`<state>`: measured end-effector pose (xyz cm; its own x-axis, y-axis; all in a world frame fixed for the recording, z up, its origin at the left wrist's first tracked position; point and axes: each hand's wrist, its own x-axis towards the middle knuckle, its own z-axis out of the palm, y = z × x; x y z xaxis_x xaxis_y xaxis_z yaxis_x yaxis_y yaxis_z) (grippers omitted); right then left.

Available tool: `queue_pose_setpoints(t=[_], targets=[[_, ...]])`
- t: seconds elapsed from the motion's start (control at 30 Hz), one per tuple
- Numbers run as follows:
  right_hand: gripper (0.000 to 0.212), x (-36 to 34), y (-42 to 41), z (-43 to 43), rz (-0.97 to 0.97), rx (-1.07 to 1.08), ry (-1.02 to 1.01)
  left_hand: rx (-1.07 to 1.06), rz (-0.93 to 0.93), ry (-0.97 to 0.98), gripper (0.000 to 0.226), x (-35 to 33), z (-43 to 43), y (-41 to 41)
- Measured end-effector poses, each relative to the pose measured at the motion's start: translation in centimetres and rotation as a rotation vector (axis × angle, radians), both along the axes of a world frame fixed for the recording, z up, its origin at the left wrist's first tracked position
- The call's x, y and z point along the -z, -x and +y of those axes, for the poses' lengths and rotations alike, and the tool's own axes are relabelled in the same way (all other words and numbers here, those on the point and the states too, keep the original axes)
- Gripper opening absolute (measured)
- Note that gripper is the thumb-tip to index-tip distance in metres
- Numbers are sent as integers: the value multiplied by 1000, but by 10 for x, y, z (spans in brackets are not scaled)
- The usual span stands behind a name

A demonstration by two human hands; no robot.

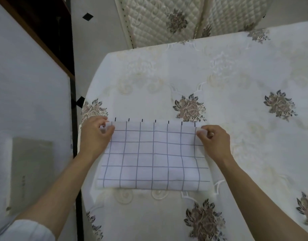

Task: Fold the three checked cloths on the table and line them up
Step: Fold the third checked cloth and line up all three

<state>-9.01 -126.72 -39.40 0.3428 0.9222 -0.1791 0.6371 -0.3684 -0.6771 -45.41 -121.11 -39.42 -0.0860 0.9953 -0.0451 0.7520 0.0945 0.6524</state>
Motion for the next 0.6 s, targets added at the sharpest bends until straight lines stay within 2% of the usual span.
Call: queue_pose_setpoints(t=[0.17,0.6], targets=[[15,6,-5,11,-40,8,29,-8,72,9,31,13,15,-3],[16,7,-9,20,-21,52,37,-36,134,-27,19,23,18,-7]])
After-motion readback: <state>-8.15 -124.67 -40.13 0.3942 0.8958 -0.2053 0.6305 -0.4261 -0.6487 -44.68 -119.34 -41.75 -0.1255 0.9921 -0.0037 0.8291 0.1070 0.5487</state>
